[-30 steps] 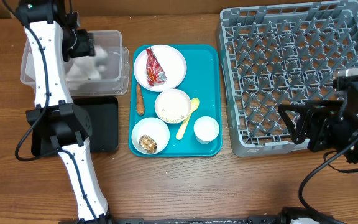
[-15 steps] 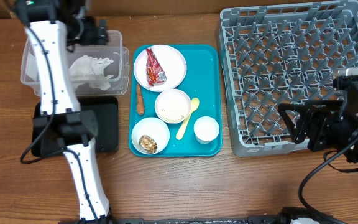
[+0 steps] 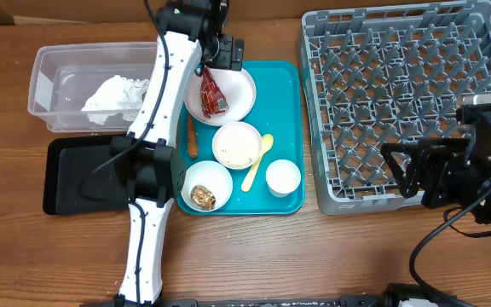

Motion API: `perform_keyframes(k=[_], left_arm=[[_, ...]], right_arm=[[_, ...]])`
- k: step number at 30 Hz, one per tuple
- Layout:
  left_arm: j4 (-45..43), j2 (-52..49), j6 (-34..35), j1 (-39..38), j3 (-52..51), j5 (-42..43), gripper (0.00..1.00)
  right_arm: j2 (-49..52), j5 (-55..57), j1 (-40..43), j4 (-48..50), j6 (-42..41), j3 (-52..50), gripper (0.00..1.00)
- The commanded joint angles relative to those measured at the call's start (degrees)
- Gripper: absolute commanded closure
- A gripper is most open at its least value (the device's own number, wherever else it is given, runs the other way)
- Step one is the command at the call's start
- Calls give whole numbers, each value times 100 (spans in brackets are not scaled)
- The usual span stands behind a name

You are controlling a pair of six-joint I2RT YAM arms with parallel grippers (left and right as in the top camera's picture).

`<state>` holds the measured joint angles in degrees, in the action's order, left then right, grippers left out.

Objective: Sort waste into correct bins and load items into the dishwasher
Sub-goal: 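Grasp the red snack wrapper on the plate with the left gripper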

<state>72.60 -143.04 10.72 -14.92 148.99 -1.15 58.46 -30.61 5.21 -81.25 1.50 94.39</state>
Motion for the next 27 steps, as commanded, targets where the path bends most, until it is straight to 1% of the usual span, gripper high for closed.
perform_keyframes(k=[1, 4, 6, 8, 12, 16, 18, 21, 25, 26, 27], left_arm=[[-254, 85, 739, 13, -479, -627, 0], [-505, 85, 728, 50, -780, -492, 0], [-776, 85, 538, 63, -1104, -306, 1], [-1060, 85, 330, 63, -1403, -157, 4], [-1368, 85, 323, 59, -1893, -140, 9], [-1716, 85, 319, 63, -2330, 57, 14], [-1797, 85, 321, 63, -2481, 118, 23], [-1829, 85, 321, 57, -2542, 118, 40], [-1869, 85, 321, 48, -2546, 120, 76], [-1864, 85, 323, 48, -2546, 125, 91], [-1847, 85, 321, 48, -2546, 149, 96]], right_arm=[[-9, 125, 11, -120, 48, 50, 26], [-9, 302, 11, -251, 48, 50, 26], [-9, 365, 11, -334, 50, 50, 26], [-9, 363, 11, -348, 48, 50, 26], [-9, 363, 11, -345, 50, 50, 26], [-9, 363, 11, -350, 48, 50, 26], [-9, 365, 11, -345, 50, 50, 26], [-9, 365, 11, -345, 50, 50, 26], [-9, 365, 11, -345, 50, 50, 26], [-9, 365, 11, -345, 50, 50, 26], [-9, 365, 11, -345, 50, 50, 26]])
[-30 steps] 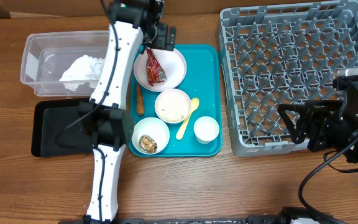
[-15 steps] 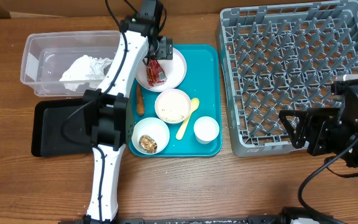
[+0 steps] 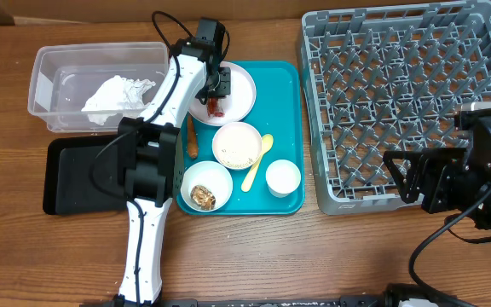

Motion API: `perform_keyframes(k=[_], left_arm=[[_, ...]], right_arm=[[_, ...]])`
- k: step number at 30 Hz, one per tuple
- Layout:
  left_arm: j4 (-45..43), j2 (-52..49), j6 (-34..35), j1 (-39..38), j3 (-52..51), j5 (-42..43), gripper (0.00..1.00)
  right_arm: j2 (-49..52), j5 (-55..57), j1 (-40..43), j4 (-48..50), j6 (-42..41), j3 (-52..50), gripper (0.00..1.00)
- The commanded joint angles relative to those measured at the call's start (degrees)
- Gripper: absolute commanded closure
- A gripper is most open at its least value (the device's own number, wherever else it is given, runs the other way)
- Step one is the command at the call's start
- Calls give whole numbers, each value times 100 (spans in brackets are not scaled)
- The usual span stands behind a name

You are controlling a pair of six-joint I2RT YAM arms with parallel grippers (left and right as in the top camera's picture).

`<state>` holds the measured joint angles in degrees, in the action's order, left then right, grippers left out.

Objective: Sort waste into correct bins and load items into the dishwasher
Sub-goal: 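Grasp the red snack wrapper on the plate with the left gripper, then move the wrapper left and release it into the clear bin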

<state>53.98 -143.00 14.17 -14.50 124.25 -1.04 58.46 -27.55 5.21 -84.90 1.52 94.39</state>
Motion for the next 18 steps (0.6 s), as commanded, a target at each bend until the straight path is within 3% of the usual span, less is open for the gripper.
perform_keyframes(k=[1, 5, 13, 18], left_arm=[[26, 85, -26, 7, -68, 192, 96], [334, 146, -26, 17, 267, 428, 96], [2444, 273, -199, 319, 3235, 345, 96], [3206, 284, -199, 831, 4240, -15, 96]], right_arm=[[-9, 57, 11, 20, 46, 50, 26], [-9, 57, 11, 17, 48, 50, 26], [-9, 57, 11, 33, 46, 50, 26], [-9, 57, 11, 37, 46, 50, 26]])
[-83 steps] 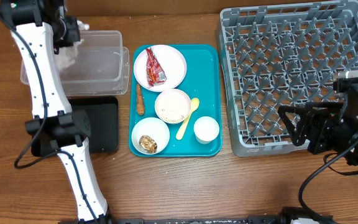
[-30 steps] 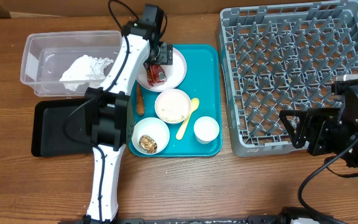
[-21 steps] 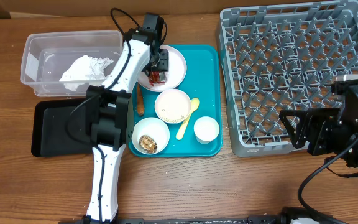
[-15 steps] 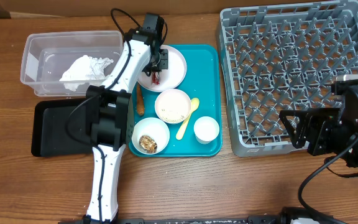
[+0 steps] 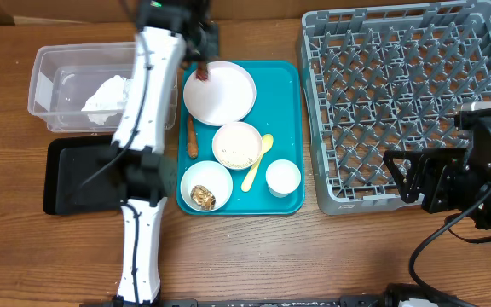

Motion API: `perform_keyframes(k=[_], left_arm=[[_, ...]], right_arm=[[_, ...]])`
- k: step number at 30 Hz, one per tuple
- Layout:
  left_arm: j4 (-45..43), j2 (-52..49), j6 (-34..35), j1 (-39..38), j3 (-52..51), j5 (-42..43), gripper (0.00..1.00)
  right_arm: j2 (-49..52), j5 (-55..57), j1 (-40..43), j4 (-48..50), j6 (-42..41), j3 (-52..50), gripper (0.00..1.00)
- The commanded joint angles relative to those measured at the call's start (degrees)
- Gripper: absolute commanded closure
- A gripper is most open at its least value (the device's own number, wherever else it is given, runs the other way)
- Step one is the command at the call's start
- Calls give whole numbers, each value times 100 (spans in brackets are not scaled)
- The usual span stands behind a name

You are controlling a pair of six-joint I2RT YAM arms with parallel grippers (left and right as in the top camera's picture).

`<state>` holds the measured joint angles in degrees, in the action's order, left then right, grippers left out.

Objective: Sort waste into correct bins and load items into the dishwasher
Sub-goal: 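Move the wrapper left and release it into the clear bin, then grasp the rim of the rice bowl with the left gripper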

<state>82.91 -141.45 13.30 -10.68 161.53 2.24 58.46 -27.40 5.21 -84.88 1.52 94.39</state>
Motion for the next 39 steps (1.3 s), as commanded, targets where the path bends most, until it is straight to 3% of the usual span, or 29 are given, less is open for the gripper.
perform_keyframes(k=[1, 7, 9, 14, 18, 24, 29, 39], left_arm=[[450, 129, -111, 592, 540, -446, 96], [918, -44, -114, 1344, 232, -804, 95], [839, -79, -116, 1508, -13, -798, 89], [286, -79, -621, 1700, -780, -455, 30], [122, -11, -1196, 1635, -647, 44, 11], [658, 131, -1209, 1429, 136, 293, 10], [1390, 223, -1504, 968, 623, 562, 14], [1390, 289, -1231, -280, 621, 815, 17]], right_arm=[[-9, 42, 11, 37, 46, 50, 26], [4, 42, 11, 79, 46, 50, 26], [28, 39, 11, 79, 44, 50, 26], [116, 37, 11, 68, 44, 50, 26], [179, 39, 11, 107, 44, 50, 26], [345, 31, 11, 116, 37, 50, 25], [546, -415, 11, 116, 22, 50, 1], [872, -568, 11, -44, 24, 50, 0]])
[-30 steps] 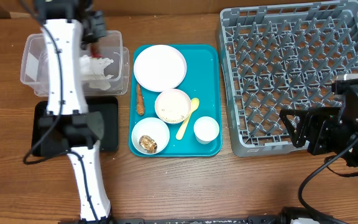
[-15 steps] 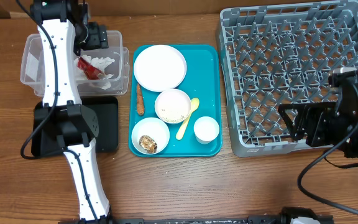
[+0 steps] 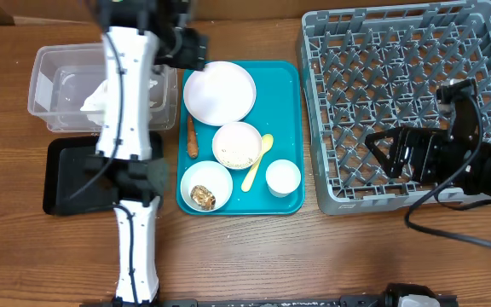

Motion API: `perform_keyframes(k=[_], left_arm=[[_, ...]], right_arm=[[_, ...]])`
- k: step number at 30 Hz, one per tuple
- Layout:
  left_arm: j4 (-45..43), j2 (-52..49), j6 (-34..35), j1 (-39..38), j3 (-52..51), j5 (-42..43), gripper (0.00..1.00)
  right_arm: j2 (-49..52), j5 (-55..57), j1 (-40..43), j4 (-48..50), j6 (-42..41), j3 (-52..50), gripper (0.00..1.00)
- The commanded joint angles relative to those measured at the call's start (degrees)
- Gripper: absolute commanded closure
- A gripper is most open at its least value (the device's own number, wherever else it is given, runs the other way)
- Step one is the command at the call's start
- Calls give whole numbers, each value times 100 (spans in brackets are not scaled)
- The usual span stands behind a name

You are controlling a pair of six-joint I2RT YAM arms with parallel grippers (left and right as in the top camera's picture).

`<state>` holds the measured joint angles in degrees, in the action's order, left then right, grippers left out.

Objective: Sort waste into correct bins and load items into the dishwasher
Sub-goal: 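Grasp the rim of the rice bowl with the left gripper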

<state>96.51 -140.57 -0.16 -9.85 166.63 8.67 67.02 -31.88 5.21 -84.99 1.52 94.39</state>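
Observation:
The white plate [image 3: 220, 92] at the back of the teal tray [image 3: 290, 102] lies bare. Also on the tray are a white bowl [image 3: 237, 145] with residue, a bowl with brown food [image 3: 205, 189], a small white cup [image 3: 282, 177], a yellow spoon [image 3: 257, 162] and a brown stick [image 3: 192, 136]. My left gripper [image 3: 188, 49] hovers at the right end of the clear bin [image 3: 49, 72]; its jaws are dark and unreadable, and no red wrapper shows. My right gripper [image 3: 380, 155] stands open over the grey dish rack [image 3: 399, 68].
Crumpled white tissue [image 3: 96, 101] lies in the clear bin, partly under my left arm. A black tray [image 3: 71, 179] sits in front of the bin. The rack fills the right side of the table.
My left gripper has shifted left from the plate's back-left rim to the clear bin's right end; the red wrapper no longer shows. My right gripper has moved left and farther over the rack.
A red wrapper lay on the white plate with my left gripper above it. Then the gripper was down on the wrapper. Then the wrapper hung at the plate's back-left rim under the gripper. Now the plate is bare and the gripper is by the clear bin.

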Motion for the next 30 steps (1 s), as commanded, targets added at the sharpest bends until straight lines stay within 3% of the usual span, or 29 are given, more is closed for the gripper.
perform_keyframes(k=[1, 6, 10, 12, 16, 30], left_arm=[[33, 201, 216, -501, 111, 173, 20], [33, 201, 667, -1338, -348, 120, 26], [22, 201, 1189, -1904, -1335, -761, 25], [4, 201, 1467, -1989, -1659, -844, 27], [-197, 201, 1591, -2098, -2186, -382, 41], [-1231, 201, 2111, -2321, -3764, -461, 49]], right_arm=[[20, -120, 11, -46, 26, 50, 0], [24, 87, 11, -20, 26, 50, 0], [24, 105, 11, -48, 26, 50, 0], [24, 160, 11, -48, 28, 50, 0], [24, 232, 11, -44, 46, 50, 0], [24, 426, 11, -129, 46, 50, 0]])
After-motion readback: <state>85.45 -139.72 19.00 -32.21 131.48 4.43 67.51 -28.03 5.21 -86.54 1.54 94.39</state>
